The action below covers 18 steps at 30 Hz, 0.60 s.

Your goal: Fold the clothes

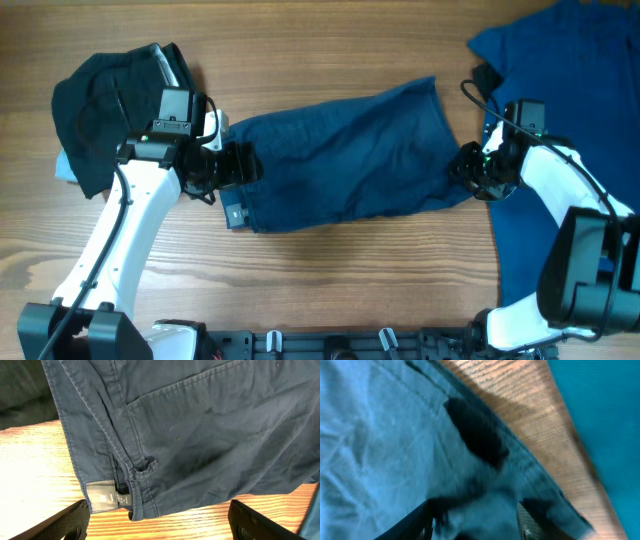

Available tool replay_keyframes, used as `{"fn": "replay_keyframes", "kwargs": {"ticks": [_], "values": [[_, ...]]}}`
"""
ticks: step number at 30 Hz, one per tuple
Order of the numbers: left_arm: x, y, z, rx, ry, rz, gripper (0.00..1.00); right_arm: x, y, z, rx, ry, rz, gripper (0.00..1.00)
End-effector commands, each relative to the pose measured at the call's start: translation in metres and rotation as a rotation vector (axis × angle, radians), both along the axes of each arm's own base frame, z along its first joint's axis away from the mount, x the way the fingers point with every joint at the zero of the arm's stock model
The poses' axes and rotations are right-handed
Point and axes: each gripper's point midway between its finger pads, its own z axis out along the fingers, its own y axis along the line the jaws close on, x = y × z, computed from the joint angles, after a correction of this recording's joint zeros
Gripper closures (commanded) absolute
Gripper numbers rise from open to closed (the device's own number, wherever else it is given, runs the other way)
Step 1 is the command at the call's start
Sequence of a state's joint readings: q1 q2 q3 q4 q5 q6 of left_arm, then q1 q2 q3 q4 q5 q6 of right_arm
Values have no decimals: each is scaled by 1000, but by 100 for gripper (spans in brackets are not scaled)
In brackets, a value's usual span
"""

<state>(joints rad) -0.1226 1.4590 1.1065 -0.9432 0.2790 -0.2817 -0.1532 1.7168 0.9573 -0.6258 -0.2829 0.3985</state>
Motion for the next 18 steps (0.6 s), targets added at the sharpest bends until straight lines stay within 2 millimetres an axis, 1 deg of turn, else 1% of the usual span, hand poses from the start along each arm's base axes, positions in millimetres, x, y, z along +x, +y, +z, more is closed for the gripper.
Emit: {"fn": "replay_keyframes", "kwargs": {"ticks": [1,2,3,4,6,8,10,11,12,14,15,18], "values": [[2,-3,7,-8,-26,-19,10,14,9,-3,55,-47,13,49],[2,-3,7,-8,-26,-19,10,19,8,-2,52,-68,14,59],[2,-3,7,-8,-26,-19,10,23,7,0,46,-90,25,81],[2,-3,7,-8,-26,-19,10,26,6,3,38,-109,43,96],[2,-3,7,-8,-26,-19,10,29,7,17,40,-137,92,96],[2,-3,7,-8,-25,-19,9,29,3,39,19,-156,132,96],[2,-3,7,-8,-25,-19,8,24,2,62,12,-162,129,96],[2,-3,7,-8,-25,-19,8,18,3,74,14,-162,125,96],[2,-3,7,-8,-26,-19,8,12,4,80,16,-155,122,96],[2,-3,7,-8,-26,-19,8,-5,1,84,-9,-109,114,96],[2,-3,7,-8,-25,-19,7,-14,-2,81,-29,-68,107,96],[2,-3,7,-8,-26,-19,6,-33,-13,68,-85,31,67,96]]}}
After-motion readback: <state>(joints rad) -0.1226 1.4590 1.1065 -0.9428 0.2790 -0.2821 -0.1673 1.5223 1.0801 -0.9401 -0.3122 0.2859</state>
